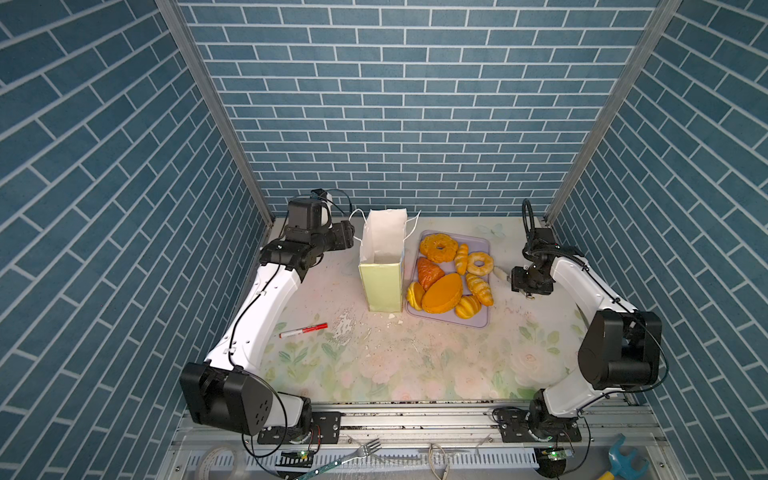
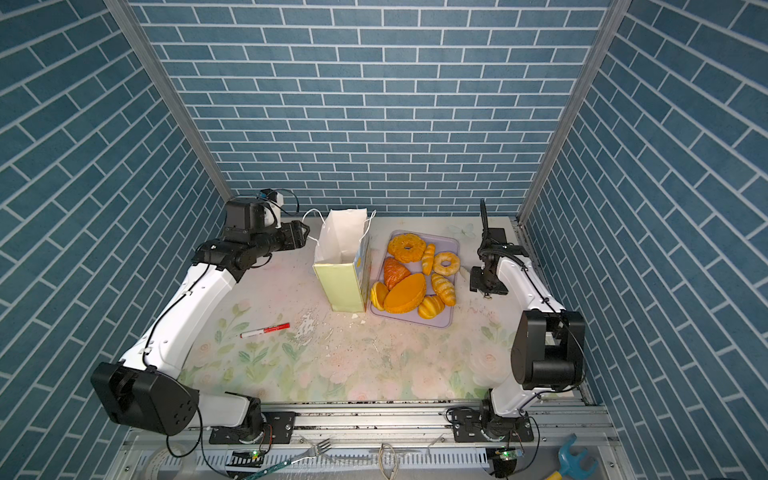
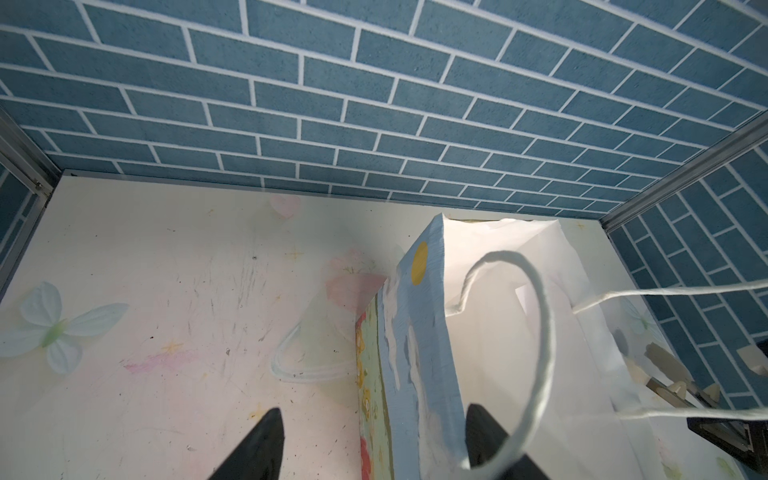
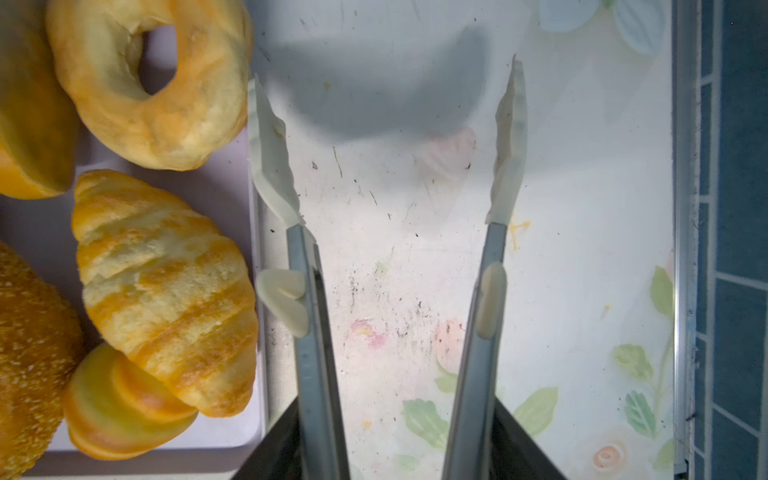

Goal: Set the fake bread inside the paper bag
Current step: 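Move the tongs toward the bread tray with the right gripper, then lower the open tongs over the striped yellow bread on the tray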

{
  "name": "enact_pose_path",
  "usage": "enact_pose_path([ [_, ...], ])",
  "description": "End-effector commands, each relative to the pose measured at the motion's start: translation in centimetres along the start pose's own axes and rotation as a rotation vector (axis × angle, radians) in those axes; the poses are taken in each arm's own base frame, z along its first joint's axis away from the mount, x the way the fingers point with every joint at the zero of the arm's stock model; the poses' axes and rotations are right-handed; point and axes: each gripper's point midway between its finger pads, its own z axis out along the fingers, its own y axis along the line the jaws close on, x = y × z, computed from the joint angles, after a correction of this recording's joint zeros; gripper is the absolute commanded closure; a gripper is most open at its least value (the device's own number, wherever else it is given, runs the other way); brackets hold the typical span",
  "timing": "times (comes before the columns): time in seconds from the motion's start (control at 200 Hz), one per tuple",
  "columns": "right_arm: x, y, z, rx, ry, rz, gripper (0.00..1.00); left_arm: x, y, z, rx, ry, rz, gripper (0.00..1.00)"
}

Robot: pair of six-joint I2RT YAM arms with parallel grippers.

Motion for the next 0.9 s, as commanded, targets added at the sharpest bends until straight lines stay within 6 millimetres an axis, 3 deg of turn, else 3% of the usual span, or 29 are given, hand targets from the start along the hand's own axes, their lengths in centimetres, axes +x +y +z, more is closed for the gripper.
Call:
enact_pose_path([
  [0.0,-0.8,-0.3,-2.5,0.032,-0.057,-0.036,0.37,-0.2,0.1,-0.8,-0.003,-0.018,-0.007,0.3],
  [0.445,-0.7,-0.4,-4.3,0.069,-0.099,-0.079,0.36,0.2,0.1,-0.7,0.002,-0.011,-0.003,0.3],
  [0.605,-0.7,-0.7,-6.2,0.076,-0.12,-0.082,0.37,0.3,0.1,-0.8,0.006,-0.005,0.001,0.3],
  [0.895,-0.2,0.7,-9.7,-0.022,-0.12,-0.109,0.43,0.1,-0.1,-1.0,0.01,-0.01,0.002,0.3],
])
